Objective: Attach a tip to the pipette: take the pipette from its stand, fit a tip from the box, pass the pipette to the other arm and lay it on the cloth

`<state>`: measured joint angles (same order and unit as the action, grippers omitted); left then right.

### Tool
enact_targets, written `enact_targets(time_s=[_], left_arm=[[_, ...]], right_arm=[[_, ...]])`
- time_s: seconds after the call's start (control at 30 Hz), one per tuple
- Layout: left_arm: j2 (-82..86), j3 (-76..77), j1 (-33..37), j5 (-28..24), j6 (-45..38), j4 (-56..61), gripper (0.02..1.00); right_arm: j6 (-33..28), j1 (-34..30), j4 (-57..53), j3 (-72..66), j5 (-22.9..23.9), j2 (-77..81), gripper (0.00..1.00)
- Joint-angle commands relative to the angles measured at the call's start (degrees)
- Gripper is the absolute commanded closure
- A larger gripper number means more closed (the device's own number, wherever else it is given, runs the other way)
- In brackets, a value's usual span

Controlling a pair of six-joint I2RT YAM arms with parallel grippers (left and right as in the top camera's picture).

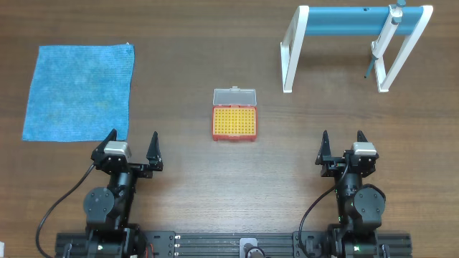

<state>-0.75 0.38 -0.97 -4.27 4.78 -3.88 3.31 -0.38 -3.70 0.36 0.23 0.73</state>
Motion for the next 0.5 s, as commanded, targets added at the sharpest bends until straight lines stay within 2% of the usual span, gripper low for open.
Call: enact_targets(time_s=[0.03,0.13,0.33,0.4,0.5], left_arm=[[0.6,-0.1,-0.2,0.7,-0.7,-0.5,0.02],[0.6,-0.1,-0.2,0.7,-0.7,-0.5,0.02],[0.6,-0.1,-0.2,0.7,-0.7,-0.5,0.02],[0.6,-0.1,-0.2,0.7,-0.7,-0.5,0.02],[0.6,-0.1,-0.2,0.7,-0.7,-0.5,0.018]], right_arm=[[-0.8,-0.4,0.5,-0.1,0.2,0.0,0.198],[-0.8,-1.5,0.8,2.6,5.9,8.5,0.198],[-0.9,-6.9,0.3,20.9,6.6,34.2,0.198],[-4.2,-8.4,-1.2,28.2,5.1,40.9,0.198],[-12.6,-11.3,-1.9,36.2,-1.4,48.9,0.198]])
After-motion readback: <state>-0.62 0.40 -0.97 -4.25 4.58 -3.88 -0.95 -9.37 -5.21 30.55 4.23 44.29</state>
